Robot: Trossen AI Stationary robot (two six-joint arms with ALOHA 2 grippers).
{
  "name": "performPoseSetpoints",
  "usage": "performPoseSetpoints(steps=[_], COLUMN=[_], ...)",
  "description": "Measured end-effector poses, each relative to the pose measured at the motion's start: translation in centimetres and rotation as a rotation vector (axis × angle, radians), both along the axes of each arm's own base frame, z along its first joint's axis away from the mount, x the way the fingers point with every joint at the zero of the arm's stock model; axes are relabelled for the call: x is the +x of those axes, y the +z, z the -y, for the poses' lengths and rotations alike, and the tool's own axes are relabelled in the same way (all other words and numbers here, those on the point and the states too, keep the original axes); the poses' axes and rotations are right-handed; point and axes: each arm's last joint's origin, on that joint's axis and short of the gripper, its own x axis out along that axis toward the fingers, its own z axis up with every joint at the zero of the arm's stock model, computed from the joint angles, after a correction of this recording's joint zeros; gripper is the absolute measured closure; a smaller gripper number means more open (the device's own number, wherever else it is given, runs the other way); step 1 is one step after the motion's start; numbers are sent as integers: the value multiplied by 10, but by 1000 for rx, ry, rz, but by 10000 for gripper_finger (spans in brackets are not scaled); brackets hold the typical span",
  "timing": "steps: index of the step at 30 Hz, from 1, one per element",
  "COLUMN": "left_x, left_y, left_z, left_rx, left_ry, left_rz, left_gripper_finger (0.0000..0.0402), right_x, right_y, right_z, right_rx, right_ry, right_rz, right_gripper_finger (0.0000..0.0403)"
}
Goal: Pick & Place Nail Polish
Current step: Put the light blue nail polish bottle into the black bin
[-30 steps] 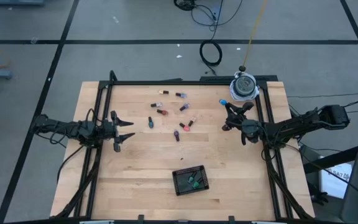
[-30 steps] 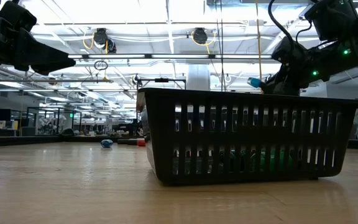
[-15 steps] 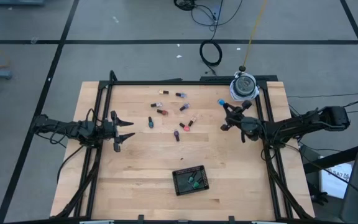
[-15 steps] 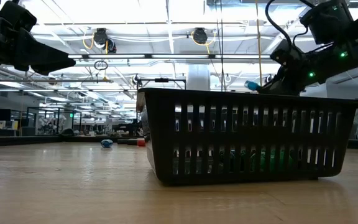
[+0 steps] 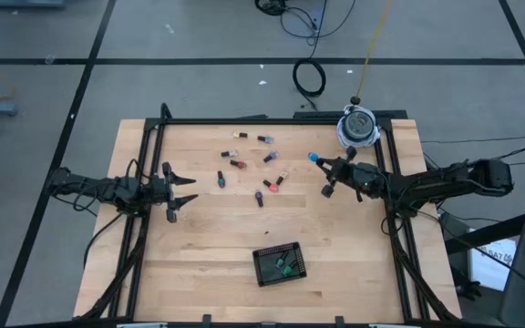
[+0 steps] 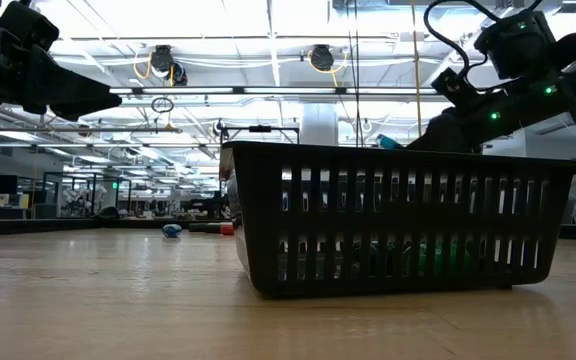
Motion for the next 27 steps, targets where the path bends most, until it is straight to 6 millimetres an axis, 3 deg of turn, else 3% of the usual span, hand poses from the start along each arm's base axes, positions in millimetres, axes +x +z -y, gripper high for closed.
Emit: performPoseSetpoints(steps=[12,21,27], left_x=[0,0,0], left_y=[0,0,0], left_z=[0,0,0], left_rx=[0,0,0], left_ry=[0,0,0], left_rz=[0,0,0], left_gripper_finger=[188,188,188], right_x=[2,6,5], right_y=[2,27,41], right_z=[5,-10,-25], right_rx=[332,536,494], right_ry=[184,690,905], right_rz=[176,392,472], right_gripper_finger=[353,353,353])
